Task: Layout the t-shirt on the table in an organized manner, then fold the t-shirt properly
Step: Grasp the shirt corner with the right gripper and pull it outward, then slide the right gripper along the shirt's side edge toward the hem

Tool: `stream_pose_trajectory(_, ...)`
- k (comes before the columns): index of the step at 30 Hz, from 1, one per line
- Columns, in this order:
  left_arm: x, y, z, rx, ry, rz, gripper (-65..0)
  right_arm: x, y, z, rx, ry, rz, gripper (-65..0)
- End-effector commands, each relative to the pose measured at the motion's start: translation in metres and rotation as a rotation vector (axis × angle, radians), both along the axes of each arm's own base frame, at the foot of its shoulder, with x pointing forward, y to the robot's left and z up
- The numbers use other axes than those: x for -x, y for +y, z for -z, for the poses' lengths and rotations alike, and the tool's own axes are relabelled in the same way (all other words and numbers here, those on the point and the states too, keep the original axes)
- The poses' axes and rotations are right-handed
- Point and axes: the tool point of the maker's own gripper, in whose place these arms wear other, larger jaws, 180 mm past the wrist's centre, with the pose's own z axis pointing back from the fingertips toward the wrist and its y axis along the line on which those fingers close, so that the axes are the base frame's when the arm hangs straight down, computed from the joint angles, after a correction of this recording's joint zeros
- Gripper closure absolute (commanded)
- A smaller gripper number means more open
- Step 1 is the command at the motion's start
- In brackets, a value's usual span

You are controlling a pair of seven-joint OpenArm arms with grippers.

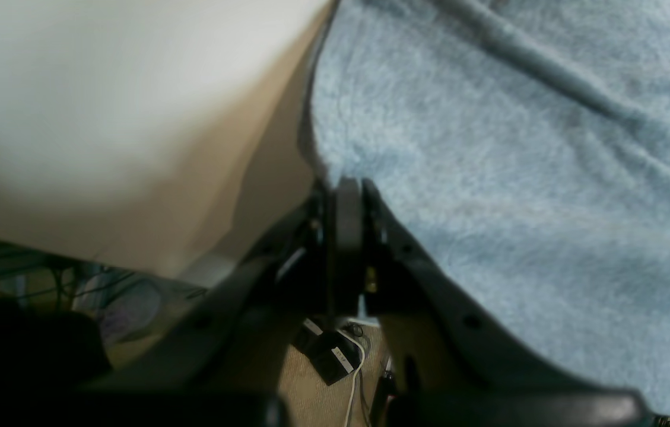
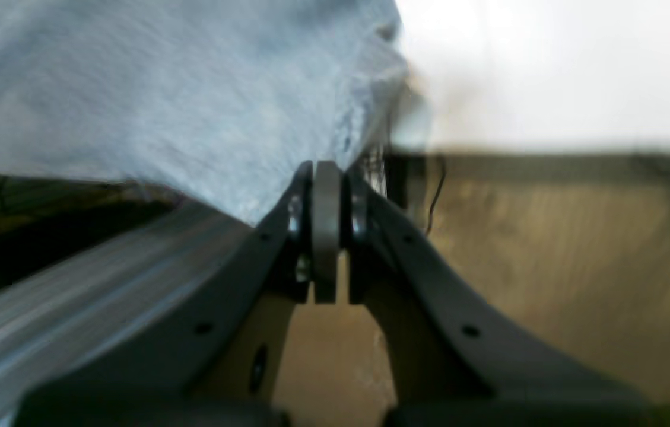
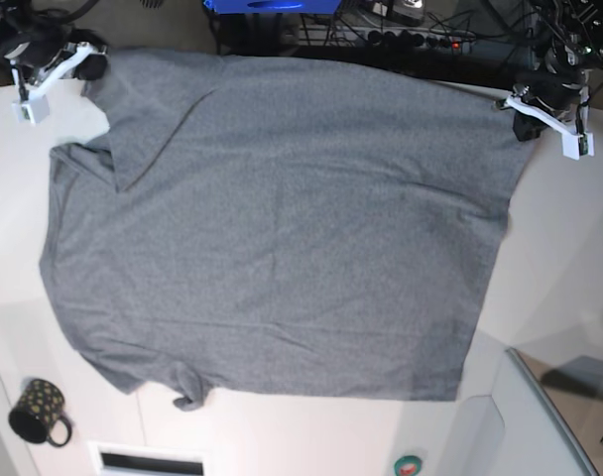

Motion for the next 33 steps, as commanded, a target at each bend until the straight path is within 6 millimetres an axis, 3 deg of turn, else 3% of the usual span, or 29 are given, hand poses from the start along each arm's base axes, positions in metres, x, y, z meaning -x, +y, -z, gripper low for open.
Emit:
stream_pose_trajectory(1,-0.005,0.007,-0.009,-0.023,-0.031,0.005,0.0,-0.005,-0.002,-0.004,-0.001,-0.028,0.006,-0.8)
stream_pose_trajectory(4,-0.005,0.006,-0.009,-0.021,-0.031,0.004,0.0,-0.005,-0.002,-0.004,-0.005,-0.029,0.008,-3.8)
stream_pose_trajectory(9,-0.004,0.006,-0.009,-0.019,-0.029,0.003,0.0,-0.006,-0.005,-0.006,0.0,-0.038,0.018,-27.5)
stream_pose_trajectory(11,-0.004,0.006,-0.009,-0.019,-0.029,0.003,0.0,-0.01,-0.007,-0.007,0.006,-0.052,0.02,-32.7)
stream_pose_trajectory(15,-0.003,0.002,-0.006,-0.008,-0.028,-0.002,0.0,-0.05,-0.02,-0.025,0.054,-0.196,0.027,-32.4)
stream_pose_trajectory(17,-0.002,0.0,-0.005,-0.003,-0.026,-0.005,0.0,-0.084,-0.033,-0.041,0.091,-0.29,0.01,-30.0)
stream_pose_trajectory(19,0.0,-0.003,-0.001,0.009,-0.022,-0.012,0.0,-0.115,-0.047,-0.05,0.108,-0.348,0.007,-20.6)
stream_pose_trajectory(21,0.002,-0.003,0.003,0.018,-0.013,-0.018,0.0,-0.15,-0.056,-0.053,0.096,-0.385,-0.005,-4.7)
stream_pose_trajectory(22,0.003,-0.003,0.004,0.021,-0.009,-0.02,0.0,-0.162,-0.061,-0.051,0.091,-0.383,-0.014,0.0)
stream_pose_trajectory(25,0.004,-0.005,0.006,0.027,-0.009,-0.023,0.0,-0.197,-0.065,-0.034,0.042,-0.336,-0.053,-3.3)
stream_pose_trajectory(28,0.005,-0.005,0.007,0.029,-0.005,-0.025,0.0,-0.219,-0.054,-0.017,-0.01,-0.309,-0.079,-1.1)
stream_pose_trajectory(33,0.005,-0.005,0.007,0.029,-0.005,-0.025,0.0,-0.239,-0.041,0.012,-0.033,-0.284,-0.073,-0.8)
